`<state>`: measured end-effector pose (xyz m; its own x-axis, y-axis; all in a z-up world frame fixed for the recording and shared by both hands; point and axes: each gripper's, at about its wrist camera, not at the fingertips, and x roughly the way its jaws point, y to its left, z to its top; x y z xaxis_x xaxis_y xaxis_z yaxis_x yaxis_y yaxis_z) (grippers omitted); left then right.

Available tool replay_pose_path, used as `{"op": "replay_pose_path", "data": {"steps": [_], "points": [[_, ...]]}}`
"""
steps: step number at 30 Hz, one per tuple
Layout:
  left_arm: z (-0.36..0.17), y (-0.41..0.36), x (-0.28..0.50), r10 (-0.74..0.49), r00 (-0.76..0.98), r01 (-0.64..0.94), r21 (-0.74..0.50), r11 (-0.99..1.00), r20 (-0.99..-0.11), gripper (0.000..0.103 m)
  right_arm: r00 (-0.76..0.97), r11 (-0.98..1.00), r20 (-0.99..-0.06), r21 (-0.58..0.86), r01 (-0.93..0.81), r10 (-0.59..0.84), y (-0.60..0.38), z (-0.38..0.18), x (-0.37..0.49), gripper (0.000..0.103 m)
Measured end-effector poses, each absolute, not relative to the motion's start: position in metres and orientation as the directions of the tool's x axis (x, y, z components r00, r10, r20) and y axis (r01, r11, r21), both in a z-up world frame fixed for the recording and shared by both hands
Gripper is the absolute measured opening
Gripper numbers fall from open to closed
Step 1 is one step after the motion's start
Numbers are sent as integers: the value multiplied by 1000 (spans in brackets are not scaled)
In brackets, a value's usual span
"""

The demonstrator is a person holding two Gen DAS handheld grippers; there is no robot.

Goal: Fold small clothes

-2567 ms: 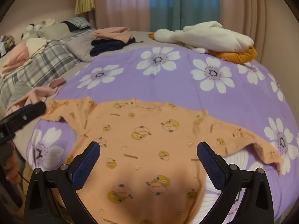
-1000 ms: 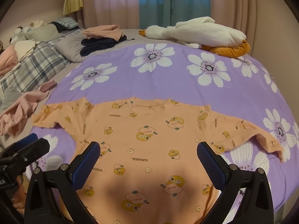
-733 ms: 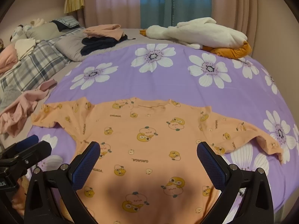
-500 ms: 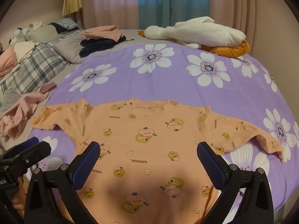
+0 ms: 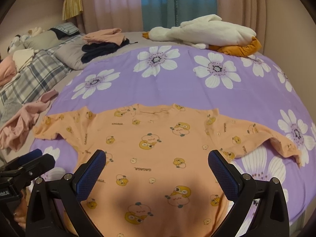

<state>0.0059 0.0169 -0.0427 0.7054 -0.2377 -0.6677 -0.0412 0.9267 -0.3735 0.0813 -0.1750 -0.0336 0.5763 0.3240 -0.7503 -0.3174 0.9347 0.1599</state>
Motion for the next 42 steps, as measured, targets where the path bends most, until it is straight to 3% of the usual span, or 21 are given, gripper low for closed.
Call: {"op": "replay_pose_path", "data": {"steps": [42], "points": [[-41, -8, 8, -294, 671, 11, -387, 922, -680, 98, 576, 929, -730, 266, -258, 369, -213, -37, 81, 103]]}}
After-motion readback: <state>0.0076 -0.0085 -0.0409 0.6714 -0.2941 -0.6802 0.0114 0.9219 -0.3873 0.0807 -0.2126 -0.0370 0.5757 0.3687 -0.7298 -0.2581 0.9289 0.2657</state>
